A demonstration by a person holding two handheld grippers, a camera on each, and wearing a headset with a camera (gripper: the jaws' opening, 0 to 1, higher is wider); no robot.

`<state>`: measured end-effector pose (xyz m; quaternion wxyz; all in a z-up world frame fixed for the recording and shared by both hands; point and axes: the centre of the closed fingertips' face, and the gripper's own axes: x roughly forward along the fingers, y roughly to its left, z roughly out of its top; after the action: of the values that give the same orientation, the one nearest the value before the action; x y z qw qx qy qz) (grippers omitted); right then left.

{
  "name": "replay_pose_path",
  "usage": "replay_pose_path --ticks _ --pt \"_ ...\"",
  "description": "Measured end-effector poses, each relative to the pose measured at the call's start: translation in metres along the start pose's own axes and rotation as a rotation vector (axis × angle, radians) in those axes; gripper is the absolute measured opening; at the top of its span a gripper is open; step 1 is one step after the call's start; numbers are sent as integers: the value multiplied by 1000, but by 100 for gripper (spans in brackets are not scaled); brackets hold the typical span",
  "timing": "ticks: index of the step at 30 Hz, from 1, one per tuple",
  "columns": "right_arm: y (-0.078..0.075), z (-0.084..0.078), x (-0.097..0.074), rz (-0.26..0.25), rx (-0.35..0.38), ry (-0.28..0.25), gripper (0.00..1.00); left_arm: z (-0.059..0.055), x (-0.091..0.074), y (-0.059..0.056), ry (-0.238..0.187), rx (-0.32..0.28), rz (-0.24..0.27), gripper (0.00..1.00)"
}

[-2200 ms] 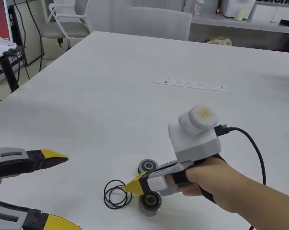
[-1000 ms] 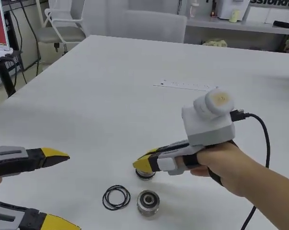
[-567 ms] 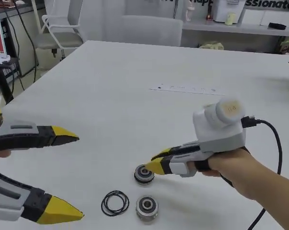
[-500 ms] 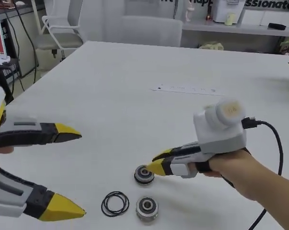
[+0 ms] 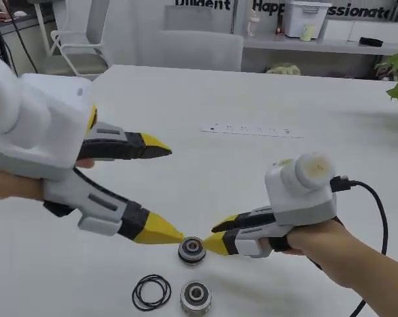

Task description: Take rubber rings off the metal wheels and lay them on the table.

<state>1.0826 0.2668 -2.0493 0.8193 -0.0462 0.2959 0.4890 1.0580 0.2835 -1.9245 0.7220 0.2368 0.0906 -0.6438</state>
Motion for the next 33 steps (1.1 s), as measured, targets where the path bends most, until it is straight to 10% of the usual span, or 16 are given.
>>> replay_pose_path --ticks 7,17,25,33 --pt "4 -7 4 17 -11 21 24 -8 31 11 -29 -19 19 61" --pt "6 -16 11 17 -51 54 23 -67 49 17 15 -128 120 39" --pt "6 -23 19 -1 -55 66 24 -111 63 3 124 -174 79 23" --pt "7 -21 21 0 -71 58 23 -116 70 -3 139 -174 65 16"
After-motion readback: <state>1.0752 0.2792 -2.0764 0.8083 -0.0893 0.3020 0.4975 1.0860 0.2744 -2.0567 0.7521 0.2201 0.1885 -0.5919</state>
